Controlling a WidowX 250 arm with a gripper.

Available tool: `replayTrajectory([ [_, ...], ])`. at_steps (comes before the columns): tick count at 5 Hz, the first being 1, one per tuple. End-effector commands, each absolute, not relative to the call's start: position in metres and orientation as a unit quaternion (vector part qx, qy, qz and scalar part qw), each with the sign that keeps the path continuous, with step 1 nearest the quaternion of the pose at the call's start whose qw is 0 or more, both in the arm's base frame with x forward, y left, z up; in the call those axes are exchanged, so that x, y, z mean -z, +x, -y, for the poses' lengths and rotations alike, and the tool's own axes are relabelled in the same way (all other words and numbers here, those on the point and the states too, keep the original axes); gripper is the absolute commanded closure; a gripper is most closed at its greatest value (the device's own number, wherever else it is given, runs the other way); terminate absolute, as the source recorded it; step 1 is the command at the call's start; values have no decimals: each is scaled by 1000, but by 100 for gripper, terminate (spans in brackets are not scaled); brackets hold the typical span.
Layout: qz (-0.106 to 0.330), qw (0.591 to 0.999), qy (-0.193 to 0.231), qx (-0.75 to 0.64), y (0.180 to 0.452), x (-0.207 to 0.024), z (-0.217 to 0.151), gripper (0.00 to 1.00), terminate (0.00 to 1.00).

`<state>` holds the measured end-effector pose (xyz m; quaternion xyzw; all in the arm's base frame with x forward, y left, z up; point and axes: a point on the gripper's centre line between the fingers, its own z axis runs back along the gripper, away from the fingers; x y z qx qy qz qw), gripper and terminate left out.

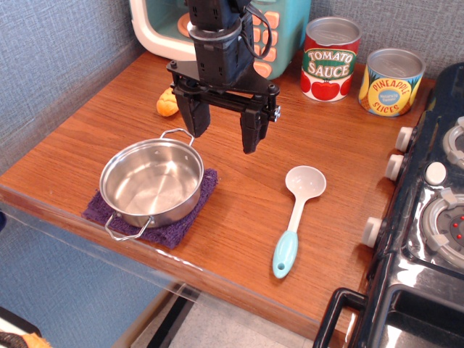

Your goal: Move bread and place between pot and spoon

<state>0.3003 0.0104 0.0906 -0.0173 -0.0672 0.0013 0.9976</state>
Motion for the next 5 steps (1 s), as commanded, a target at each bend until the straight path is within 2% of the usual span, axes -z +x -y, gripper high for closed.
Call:
replayTrajectory([
  [1,67,998,-17,-1,300,-91,-10,0,0],
  [3,110,994,-24,-1,322,-113,-15,0,0],
  [4,125,991,-3,-46,341,-135,-46,0,0],
  [5,121,989,9,-81,359,-127,-81,0,0],
])
